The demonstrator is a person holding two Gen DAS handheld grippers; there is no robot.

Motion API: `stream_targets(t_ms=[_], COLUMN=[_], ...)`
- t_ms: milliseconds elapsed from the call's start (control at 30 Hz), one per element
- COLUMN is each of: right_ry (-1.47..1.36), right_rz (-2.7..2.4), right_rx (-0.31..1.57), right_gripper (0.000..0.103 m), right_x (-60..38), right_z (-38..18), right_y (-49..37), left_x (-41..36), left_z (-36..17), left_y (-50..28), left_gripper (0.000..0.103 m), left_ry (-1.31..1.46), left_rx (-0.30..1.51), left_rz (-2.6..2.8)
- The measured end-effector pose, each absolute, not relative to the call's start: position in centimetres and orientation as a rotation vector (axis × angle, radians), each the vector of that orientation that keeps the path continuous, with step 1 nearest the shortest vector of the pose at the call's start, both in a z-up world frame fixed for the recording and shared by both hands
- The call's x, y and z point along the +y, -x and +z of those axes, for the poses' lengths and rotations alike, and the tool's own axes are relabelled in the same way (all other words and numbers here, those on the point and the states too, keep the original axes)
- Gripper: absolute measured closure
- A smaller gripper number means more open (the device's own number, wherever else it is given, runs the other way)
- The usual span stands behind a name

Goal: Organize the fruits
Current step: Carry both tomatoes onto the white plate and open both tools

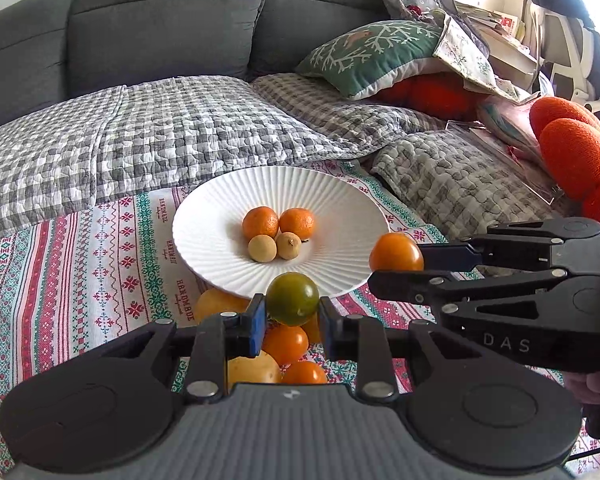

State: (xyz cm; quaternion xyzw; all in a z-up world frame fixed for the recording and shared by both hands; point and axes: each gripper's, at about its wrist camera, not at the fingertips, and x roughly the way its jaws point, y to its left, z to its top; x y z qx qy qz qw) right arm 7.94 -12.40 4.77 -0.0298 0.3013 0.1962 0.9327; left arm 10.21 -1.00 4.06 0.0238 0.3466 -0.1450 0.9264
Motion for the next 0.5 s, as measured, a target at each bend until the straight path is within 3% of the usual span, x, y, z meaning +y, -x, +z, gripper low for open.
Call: stream_targets(t_ms=[500], right_ry=[0.074], right_rz=[0.383], right_rx=[0.633], right_gripper=[0.074], right_x=[-14.1], right_z=[4.1], right_y=[-12.2], left_x=[-2.3], left_z=[2.0], left_y=[-15.0], left_gripper=[0.088], left_ry=[-0.057], left_rx=[0.730], left_rz=[-0.313])
